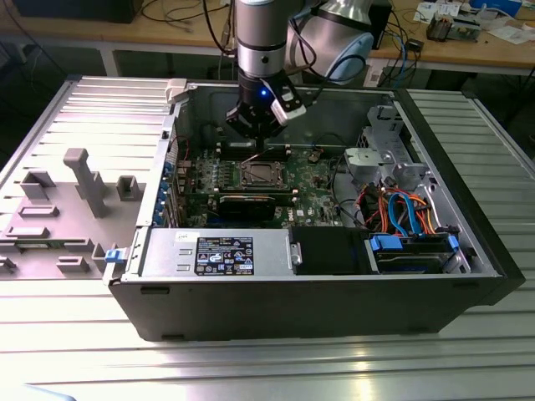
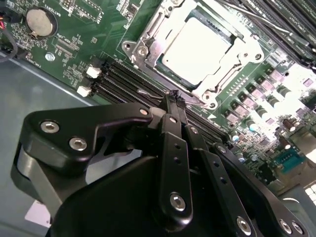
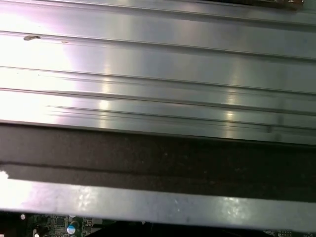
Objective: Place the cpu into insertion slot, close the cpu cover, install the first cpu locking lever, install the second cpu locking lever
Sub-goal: 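Install the first cpu locking lever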
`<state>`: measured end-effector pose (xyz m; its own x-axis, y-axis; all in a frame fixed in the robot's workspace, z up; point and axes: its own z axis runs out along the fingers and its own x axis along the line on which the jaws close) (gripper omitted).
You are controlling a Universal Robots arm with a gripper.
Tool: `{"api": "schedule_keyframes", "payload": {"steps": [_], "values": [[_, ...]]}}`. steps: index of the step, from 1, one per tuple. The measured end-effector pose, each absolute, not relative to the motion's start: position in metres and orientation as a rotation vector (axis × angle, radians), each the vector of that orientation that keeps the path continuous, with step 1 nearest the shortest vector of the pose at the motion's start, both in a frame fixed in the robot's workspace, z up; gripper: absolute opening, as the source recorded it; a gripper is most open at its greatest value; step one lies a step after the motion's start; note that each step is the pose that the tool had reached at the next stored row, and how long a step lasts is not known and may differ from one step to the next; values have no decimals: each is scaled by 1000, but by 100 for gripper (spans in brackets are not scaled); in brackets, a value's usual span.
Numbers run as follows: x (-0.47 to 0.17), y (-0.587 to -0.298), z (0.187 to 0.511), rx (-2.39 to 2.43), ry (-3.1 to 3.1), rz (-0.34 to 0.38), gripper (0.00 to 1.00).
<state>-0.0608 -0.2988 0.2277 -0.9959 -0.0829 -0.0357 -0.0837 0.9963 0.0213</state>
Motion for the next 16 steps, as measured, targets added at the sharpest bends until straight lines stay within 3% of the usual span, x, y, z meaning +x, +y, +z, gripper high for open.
{"api": "schedule_keyframes", "payload": {"steps": [16], "values": [[-44,-299,215,-105,3105,35,11]]}}
